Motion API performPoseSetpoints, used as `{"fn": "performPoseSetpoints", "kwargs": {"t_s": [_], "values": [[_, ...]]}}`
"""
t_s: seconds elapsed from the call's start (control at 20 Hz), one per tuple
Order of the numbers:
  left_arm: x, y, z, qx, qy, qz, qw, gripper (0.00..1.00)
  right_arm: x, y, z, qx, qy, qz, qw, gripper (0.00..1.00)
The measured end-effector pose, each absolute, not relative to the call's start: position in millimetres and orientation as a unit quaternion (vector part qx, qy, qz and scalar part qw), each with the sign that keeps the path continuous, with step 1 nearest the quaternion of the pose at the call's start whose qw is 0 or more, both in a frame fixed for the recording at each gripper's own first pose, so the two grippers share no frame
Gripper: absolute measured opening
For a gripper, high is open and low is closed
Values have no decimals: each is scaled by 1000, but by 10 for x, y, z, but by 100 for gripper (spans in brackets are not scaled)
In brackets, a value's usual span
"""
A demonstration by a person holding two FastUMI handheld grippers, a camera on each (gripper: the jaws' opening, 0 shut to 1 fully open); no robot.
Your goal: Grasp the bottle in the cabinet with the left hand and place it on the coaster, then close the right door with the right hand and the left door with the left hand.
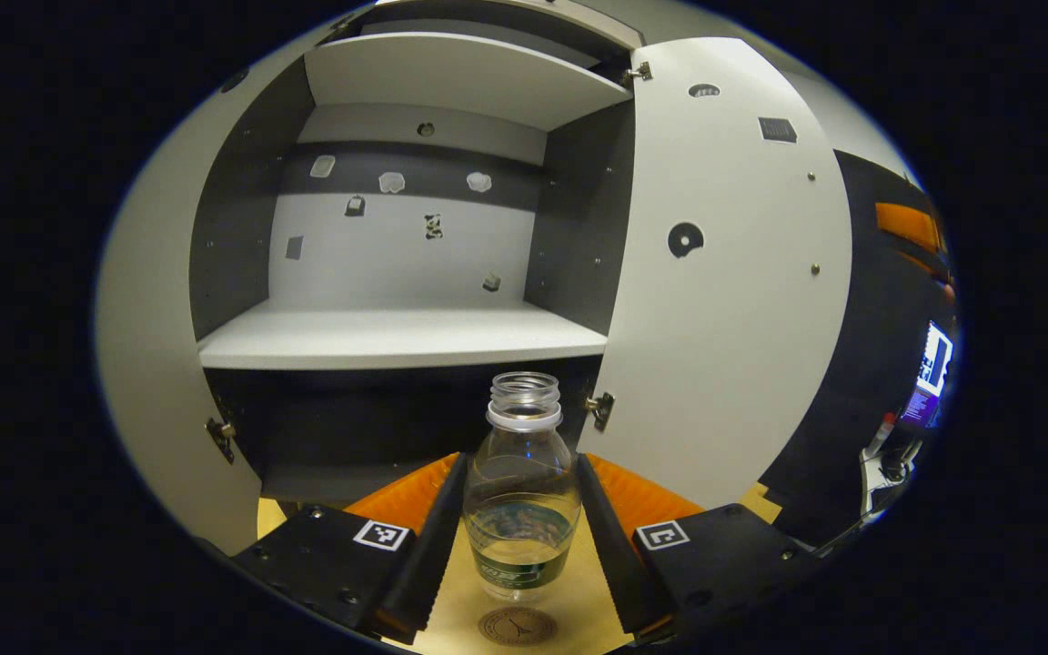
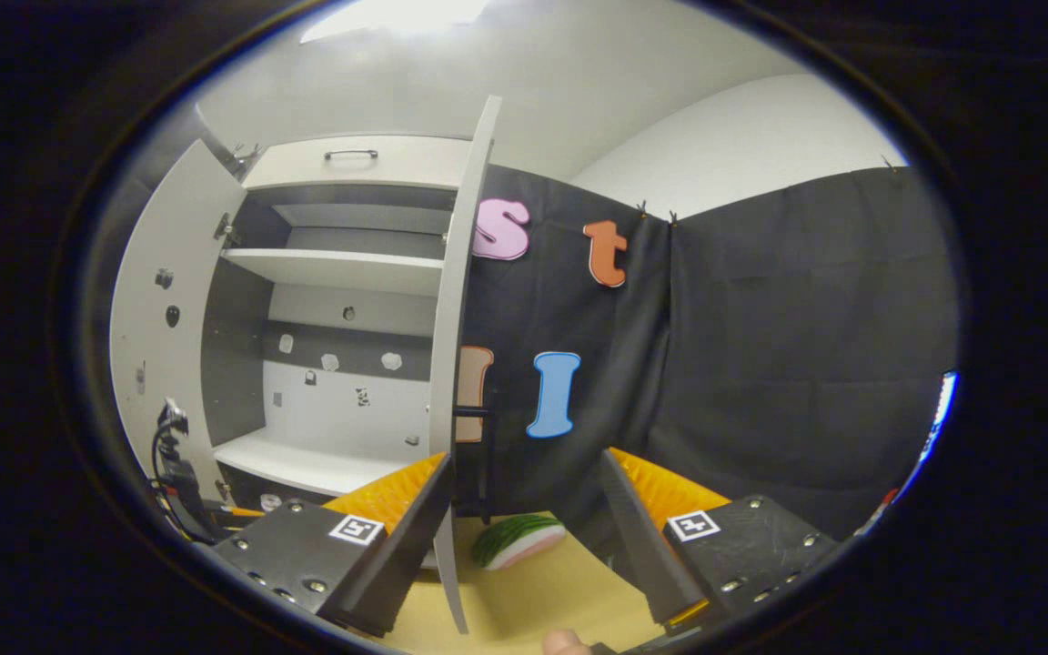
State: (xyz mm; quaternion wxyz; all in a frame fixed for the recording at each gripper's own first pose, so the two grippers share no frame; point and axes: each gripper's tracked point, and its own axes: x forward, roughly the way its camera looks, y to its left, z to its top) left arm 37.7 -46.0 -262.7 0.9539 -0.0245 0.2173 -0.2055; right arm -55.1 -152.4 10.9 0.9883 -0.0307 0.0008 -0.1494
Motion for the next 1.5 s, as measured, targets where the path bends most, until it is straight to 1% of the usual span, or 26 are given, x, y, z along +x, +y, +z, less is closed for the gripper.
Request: {"fn": "performPoseSetpoints", "kwargs": {"t_s": [0.35, 0.65, 0.7, 0.8, 0.95, 1.05, 1.1, 1.2, 1.5], "values": [[157, -379, -3380, -32, 273, -199, 941, 76, -656, -1659, 56, -42, 9, -167, 985, 98], [51, -301, -3739, -31, 308, -186, 933, 76, -680, -1686, 52, -47, 12, -170, 984, 97], [47, -289, -3782, -29, 310, -184, 932, 79, -677, -1692, 55, -49, 12, -170, 984, 97], [36, -275, -3846, -27, 315, -180, 931, 76, -685, -1706, 60, -52, 11, -172, 984, 97], [-15, -255, -3945, -20, 319, -177, 931, 78, -687, -1742, 63, -52, 11, -175, 983, 97], [-3, -269, -3920, -20, 305, -178, 936, 77, -676, -1760, 59, -50, 12, -177, 983, 97], [-33, -257, -3930, -17, 311, -177, 933, 76, -673, -1765, 48, -49, 12, -178, 983, 97], [-64, -262, -3913, -19, 309, -178, 934, 79, -649, -1761, 30, -49, 14, -177, 983, 98], [-282, -222, -3855, -12, 312, -183, 932, 77, -583, -1678, 16, -45, 12, -165, 985, 97]]}}
